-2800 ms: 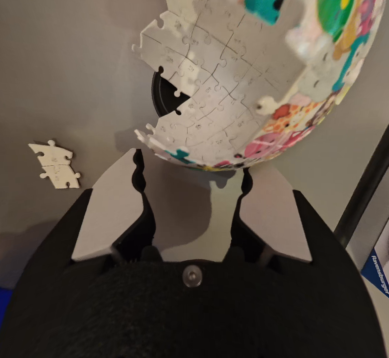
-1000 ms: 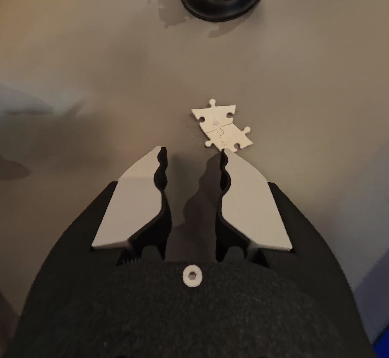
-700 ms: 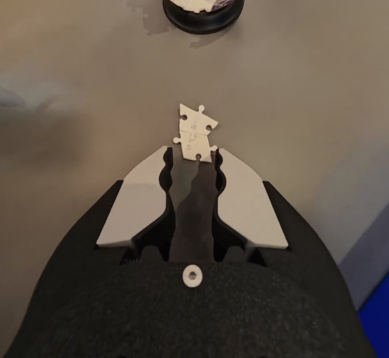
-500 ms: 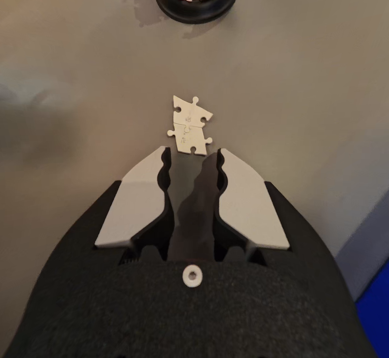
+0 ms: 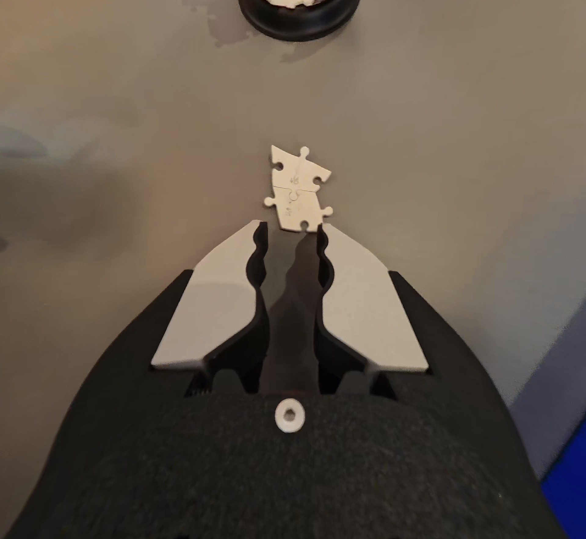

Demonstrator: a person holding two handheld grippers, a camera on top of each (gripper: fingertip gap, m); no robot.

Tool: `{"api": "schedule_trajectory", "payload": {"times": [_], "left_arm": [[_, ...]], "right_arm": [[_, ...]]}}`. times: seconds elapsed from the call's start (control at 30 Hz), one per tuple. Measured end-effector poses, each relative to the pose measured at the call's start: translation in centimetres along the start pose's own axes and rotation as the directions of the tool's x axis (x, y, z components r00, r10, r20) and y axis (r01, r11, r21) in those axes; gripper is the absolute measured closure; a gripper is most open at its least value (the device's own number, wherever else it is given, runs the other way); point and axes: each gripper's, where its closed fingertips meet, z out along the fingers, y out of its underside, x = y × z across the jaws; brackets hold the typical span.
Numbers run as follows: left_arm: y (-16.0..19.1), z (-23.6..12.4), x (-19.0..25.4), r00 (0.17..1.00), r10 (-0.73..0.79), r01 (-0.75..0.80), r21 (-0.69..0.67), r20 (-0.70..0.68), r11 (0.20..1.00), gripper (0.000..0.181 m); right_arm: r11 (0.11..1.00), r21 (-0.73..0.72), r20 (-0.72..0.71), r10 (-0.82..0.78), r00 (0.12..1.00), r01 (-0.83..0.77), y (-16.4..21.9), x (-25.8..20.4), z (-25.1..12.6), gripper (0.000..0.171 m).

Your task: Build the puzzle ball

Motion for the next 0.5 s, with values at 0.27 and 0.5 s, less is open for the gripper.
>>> {"api": "schedule_trajectory", "payload": {"times": [0.27,0.5], "left_arm": [[0.1,0.0,-0.1,1.0,-0.001,0.001,-0.006,0.006,1.0,0.121],[0.2,0.0,0.1,1.0,0.011,-0.011,-0.01,0.011,1.0,0.121]], "right_arm": [[0.999,-0.022,-0.044,-0.044,0.998,0.043,-0.1,-0.3,-0.1,0.142],[0.999,-0.046,-0.055,-0.028,0.998,0.026,0.4,0.5,0.5,0.136]]}}
